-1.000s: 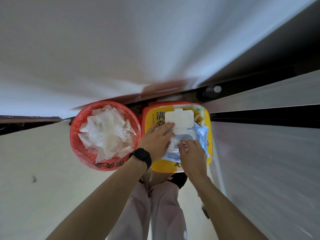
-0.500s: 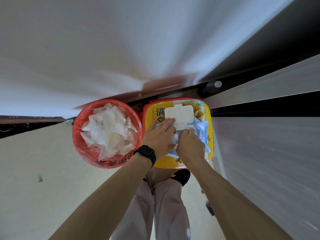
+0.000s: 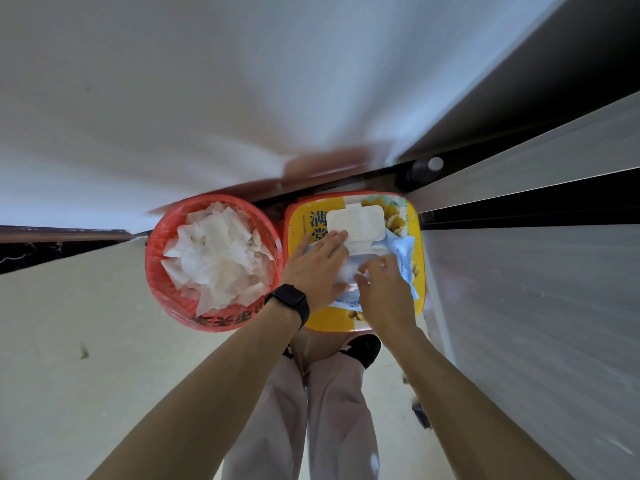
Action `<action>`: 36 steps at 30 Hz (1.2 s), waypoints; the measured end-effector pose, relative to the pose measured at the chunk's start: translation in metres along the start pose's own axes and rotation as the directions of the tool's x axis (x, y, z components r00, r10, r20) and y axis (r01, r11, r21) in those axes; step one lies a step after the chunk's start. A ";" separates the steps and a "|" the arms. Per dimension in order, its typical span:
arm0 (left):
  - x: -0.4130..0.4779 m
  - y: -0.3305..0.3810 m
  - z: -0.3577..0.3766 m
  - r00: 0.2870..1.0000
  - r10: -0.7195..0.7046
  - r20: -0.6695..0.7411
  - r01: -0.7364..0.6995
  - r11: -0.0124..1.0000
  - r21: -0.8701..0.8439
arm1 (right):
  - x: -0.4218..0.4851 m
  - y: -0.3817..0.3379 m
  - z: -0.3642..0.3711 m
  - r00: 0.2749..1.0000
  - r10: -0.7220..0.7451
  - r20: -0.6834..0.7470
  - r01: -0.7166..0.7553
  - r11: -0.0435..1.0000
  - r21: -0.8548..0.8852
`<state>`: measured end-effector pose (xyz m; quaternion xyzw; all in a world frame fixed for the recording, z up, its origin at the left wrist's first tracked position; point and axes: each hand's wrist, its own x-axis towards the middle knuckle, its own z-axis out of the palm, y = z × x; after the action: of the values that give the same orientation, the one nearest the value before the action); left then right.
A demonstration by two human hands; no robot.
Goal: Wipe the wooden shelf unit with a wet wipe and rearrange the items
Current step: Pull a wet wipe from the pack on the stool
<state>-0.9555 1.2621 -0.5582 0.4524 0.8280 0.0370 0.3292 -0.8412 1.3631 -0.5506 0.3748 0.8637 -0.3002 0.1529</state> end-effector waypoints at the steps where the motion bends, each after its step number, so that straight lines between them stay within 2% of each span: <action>1: 0.000 0.000 0.000 1.000 0.000 -0.002 0.000 1.000 0.004 | 0.002 -0.001 0.000 1.000 0.031 -0.005 -0.031 0.999 0.021; 4: 0.001 0.000 0.001 1.000 0.000 0.008 0.000 1.000 0.013 | -0.003 -0.013 -0.020 0.974 0.213 -0.080 -0.186 0.949 0.255; 8: 0.000 0.001 -0.002 1.000 0.000 0.014 0.000 1.000 0.012 | -0.044 -0.018 -0.058 0.893 0.434 -0.123 -0.276 0.741 0.612; 10: -0.001 0.002 -0.003 1.000 0.001 0.017 -0.001 1.000 0.025 | -0.071 -0.013 -0.068 0.851 0.508 -0.134 -0.280 0.653 0.703; 16: -0.002 0.008 -0.009 0.999 -0.011 0.050 0.009 0.999 0.037 | -0.134 -0.005 -0.101 0.717 0.679 -0.158 -0.268 0.477 0.837; 18: -0.004 0.008 -0.012 1.000 -0.001 0.014 0.000 0.999 0.047 | -0.146 -0.006 -0.114 0.697 0.694 -0.183 -0.240 0.465 0.852; 19: -0.007 0.008 -0.014 0.998 0.052 -0.023 -0.049 0.995 0.087 | -0.149 -0.005 -0.119 0.692 0.695 -0.193 -0.233 0.469 0.852; 22: -0.013 0.006 -0.012 0.933 0.327 -0.150 -0.282 0.923 0.262 | -0.155 -0.001 -0.127 0.677 0.698 -0.233 -0.232 0.504 0.832; 24: -0.013 0.010 -0.007 0.883 0.459 -0.102 -0.403 0.850 0.341 | -0.154 0.001 -0.131 0.666 0.704 -0.247 -0.229 0.508 0.830; 26: -0.007 0.022 -0.002 0.899 0.432 0.065 -0.421 0.818 0.392 | -0.154 0.005 -0.130 0.659 0.716 -0.231 -0.241 0.491 0.837; 28: -0.001 0.032 0.004 0.940 0.281 0.194 -0.339 0.838 0.429 | -0.154 0.007 -0.127 0.666 0.713 -0.219 -0.248 0.488 0.837; 29: 0.001 0.034 0.007 0.954 0.213 0.210 -0.286 0.857 0.428 | -0.154 0.007 -0.126 0.672 0.704 -0.230 -0.239 0.500 0.832; 31: 0.001 0.040 0.011 0.969 0.165 0.184 -0.227 0.890 0.395 | -0.153 0.007 -0.124 0.672 0.692 -0.264 -0.212 0.521 0.827; 36: 0.010 0.059 -0.006 0.967 0.179 0.181 -0.231 0.915 0.330 | -0.154 0.002 -0.124 0.694 0.657 -0.294 -0.227 0.587 0.777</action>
<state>-0.9200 1.3060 -0.5372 0.5896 0.7427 -0.1091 0.2980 -0.7415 1.3571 -0.3800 0.6862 0.5622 -0.4241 -0.1821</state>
